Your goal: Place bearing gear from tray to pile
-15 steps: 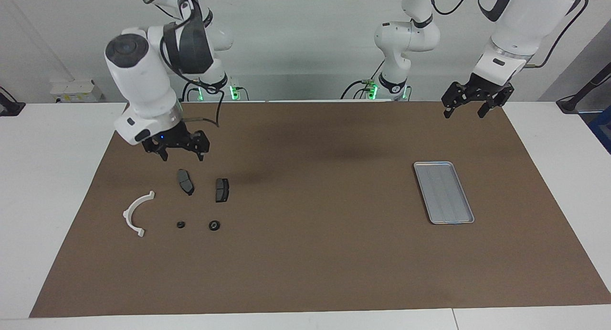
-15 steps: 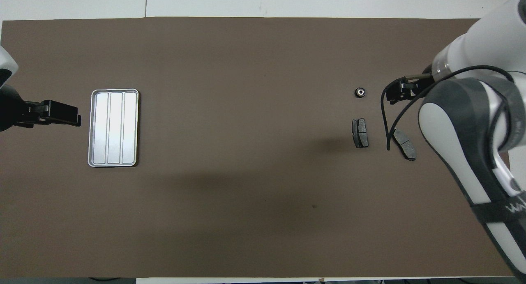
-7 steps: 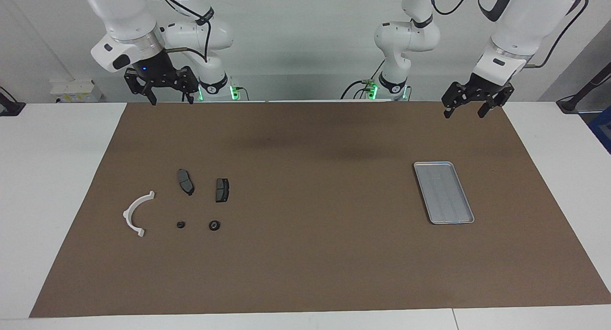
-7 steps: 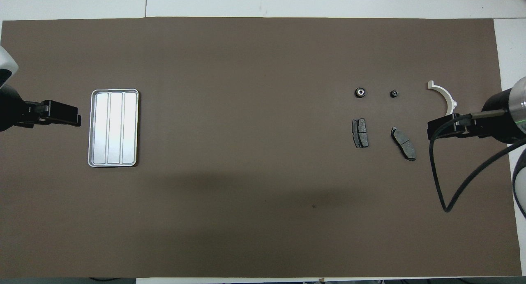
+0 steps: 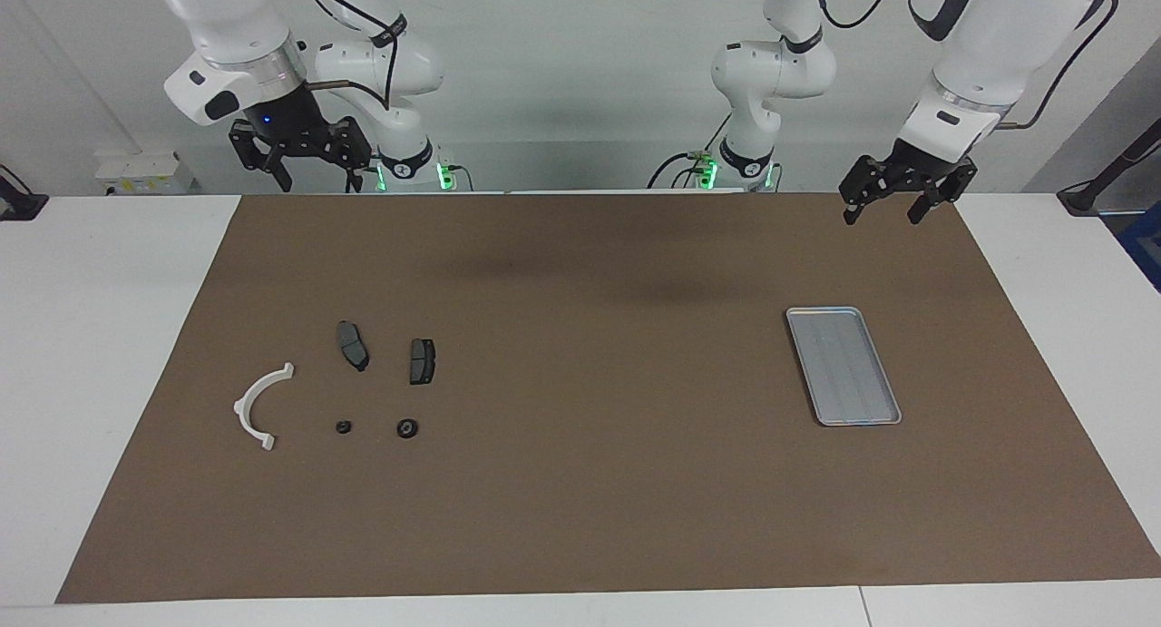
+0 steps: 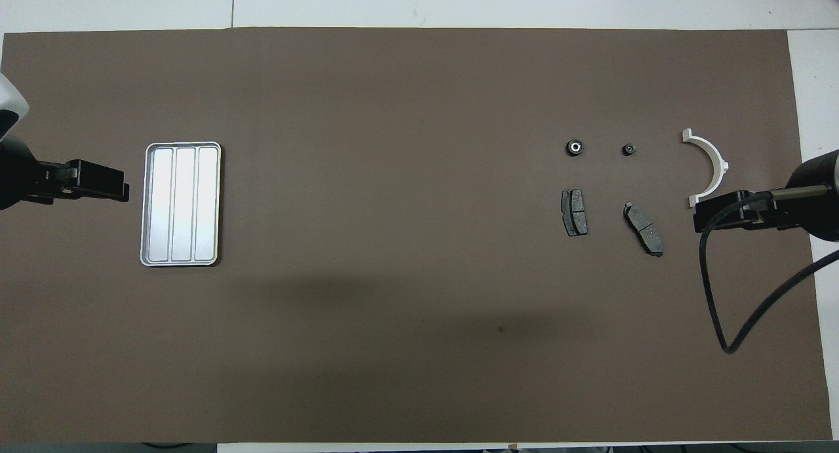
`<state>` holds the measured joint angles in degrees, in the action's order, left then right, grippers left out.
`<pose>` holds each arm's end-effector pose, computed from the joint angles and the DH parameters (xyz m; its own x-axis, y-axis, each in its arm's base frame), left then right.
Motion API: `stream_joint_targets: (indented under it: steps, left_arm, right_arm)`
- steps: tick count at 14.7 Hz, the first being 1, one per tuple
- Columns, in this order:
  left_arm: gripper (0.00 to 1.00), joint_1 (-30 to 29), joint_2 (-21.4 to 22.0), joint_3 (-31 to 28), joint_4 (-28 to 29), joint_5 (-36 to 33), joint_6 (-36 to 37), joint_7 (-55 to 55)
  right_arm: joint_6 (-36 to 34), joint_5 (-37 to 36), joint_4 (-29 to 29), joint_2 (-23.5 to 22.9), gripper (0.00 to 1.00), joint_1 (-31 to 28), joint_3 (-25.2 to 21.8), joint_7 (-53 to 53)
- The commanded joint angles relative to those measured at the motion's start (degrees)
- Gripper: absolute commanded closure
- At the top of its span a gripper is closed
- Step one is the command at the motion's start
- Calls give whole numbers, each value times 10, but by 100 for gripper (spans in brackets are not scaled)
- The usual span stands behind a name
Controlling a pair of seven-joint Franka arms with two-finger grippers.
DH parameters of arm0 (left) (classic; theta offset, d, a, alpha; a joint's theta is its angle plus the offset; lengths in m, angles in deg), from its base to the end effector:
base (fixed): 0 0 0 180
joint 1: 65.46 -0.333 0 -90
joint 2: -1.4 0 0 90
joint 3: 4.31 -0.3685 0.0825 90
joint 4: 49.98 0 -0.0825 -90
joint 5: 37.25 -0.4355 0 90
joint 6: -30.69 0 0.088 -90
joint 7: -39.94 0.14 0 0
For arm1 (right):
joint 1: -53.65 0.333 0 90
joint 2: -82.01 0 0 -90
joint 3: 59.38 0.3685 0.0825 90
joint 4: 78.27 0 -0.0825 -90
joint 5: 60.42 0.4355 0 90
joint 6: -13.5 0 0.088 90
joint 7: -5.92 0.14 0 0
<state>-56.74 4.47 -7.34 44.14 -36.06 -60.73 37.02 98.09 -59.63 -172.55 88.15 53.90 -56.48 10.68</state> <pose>0.5854 -0.0604 0.6405 0.9988 -0.0479 0.0052 -0.0480 -0.9986 0.0239 0.5534 0.0341 0.6595 0.9977 -0.0275 -0.0625 -0.0278 -0.9996 -0.0032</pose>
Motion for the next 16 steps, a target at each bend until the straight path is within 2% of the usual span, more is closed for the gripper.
stream_joint_targets:
  steps: [1, 3, 12, 16]
  left_arm:
    - [0, 3, 8, -2, 5, -9, 6, -8]
    - [0, 3, 8, -2, 5, -9, 6, -8]
    - [0, 3, 8, -2, 5, -9, 6, -8]
    - [0, 3, 8, -2, 5, -9, 6, -8]
  right_arm:
    - [16, 11, -7, -16, 0, -45, 32, -15]
    - [19, 11, -5, -31, 0, -44, 32, -15]
    - [28, 8, -2, -26, 0, -43, 29, -11]
    - [68, -39, -2, -26, 0, -38, 31, -11]
